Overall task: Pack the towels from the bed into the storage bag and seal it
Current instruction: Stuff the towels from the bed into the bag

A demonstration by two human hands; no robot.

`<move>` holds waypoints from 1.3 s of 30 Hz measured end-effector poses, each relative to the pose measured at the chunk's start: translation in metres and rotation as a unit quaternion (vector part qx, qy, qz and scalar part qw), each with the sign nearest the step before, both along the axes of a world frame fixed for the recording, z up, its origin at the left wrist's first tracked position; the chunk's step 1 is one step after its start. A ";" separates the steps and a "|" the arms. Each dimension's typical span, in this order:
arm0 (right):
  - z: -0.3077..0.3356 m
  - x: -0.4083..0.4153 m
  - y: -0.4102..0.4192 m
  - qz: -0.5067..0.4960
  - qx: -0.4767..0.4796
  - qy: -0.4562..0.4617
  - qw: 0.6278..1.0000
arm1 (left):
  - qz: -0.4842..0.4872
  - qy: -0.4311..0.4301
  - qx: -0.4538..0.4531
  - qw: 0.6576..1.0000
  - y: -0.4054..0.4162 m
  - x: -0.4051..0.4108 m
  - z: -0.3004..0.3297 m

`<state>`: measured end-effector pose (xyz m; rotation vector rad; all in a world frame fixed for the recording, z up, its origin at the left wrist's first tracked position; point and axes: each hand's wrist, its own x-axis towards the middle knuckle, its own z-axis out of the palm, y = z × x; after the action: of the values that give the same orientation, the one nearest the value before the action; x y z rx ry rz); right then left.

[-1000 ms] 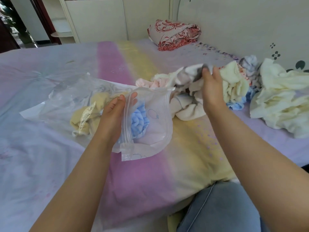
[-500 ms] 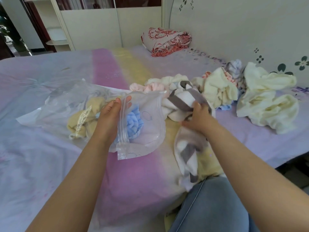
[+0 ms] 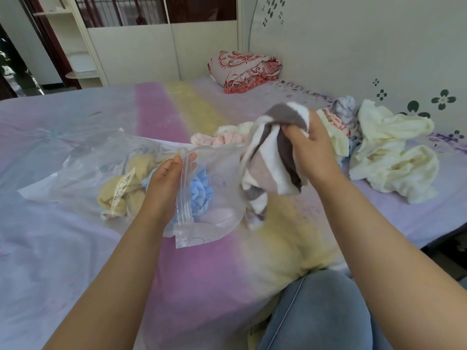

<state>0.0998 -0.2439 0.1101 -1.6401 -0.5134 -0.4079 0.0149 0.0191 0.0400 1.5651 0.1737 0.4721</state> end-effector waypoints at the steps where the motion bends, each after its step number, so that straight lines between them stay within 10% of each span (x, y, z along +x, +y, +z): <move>1: 0.010 -0.008 0.003 0.007 0.029 -0.009 1.000 | 0.001 0.000 -0.001 1.000 -0.001 0.000 0.000; 5: 0.004 -0.034 0.028 -0.029 0.012 -0.026 0.999 | -0.012 -0.009 -0.035 0.999 -0.001 -0.002 0.001; 8: -0.042 -0.045 0.045 -0.004 -0.069 0.131 0.989 | -0.005 -0.010 -0.028 1.000 0.001 -0.002 0.000; 13: -0.123 -0.047 0.037 0.044 -0.544 0.165 0.822 | -0.002 0.001 -0.001 1.000 0.004 -0.002 -0.004; 22: -0.111 -0.012 0.020 0.091 -0.505 0.221 0.829 | -0.002 0.038 -0.006 0.999 -0.007 -0.014 0.009; 31: -0.005 -0.041 -0.004 0.482 -0.318 0.222 0.786 | -0.019 0.007 -0.005 1.000 -0.001 -0.014 0.006; 36: -0.022 -0.025 0.056 0.251 -0.221 0.141 0.932 | -0.049 0.002 -0.095 0.994 0.000 -0.017 0.007; 39: -0.088 -0.030 0.091 0.019 -0.397 0.075 0.915 | -0.075 0.002 -0.091 0.993 0.000 -0.019 0.007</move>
<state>0.0701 -0.1532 0.0223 -2.4155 -0.6378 -0.0218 -0.0040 0.0196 0.0469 1.3898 0.0974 0.3256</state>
